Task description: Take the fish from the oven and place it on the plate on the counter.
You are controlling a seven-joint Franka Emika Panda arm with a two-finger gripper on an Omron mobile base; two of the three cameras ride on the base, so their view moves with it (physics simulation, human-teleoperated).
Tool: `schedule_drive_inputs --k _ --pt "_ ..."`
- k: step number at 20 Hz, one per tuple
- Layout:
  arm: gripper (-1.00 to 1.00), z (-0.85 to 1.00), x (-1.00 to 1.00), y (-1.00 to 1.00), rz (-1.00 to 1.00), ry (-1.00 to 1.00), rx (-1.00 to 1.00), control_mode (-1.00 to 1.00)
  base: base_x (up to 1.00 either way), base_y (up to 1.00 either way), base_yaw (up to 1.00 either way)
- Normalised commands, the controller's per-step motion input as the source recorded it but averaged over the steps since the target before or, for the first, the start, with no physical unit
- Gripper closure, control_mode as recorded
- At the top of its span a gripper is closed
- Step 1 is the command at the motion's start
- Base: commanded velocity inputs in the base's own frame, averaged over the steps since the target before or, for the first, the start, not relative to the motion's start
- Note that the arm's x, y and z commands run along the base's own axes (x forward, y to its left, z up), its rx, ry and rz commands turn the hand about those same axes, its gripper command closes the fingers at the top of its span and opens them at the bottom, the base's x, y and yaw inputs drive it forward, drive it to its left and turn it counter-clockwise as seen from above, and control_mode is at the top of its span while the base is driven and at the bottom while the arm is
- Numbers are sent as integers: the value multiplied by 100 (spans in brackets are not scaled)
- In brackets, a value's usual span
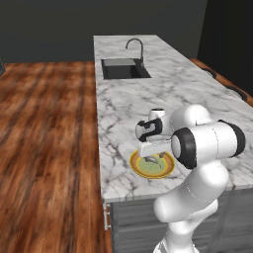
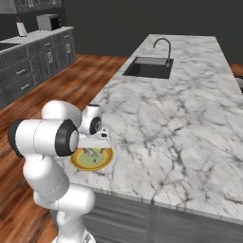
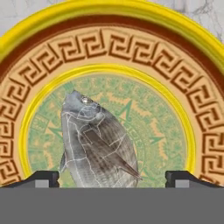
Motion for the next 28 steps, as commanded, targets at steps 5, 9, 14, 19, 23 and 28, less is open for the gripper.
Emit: schedule_drive_inputs --k 5,9,14,19,23,28 --pt "-100 22 -15 0 0 -1 -1 -100 0 0 0" --pt "-100 81 -67 0 3 -14 0 -100 0 0 0" --pt "-100 100 -92 -2 1 -17 -3 -100 0 0 0" --pt "-100 100 -70 -8 0 -6 0 -100 0 0 0" --pt "-100 100 -73 -10 0 -3 0 -100 0 0 0" --pt "-100 100 -69 -5 0 -2 0 -100 0 0 0"
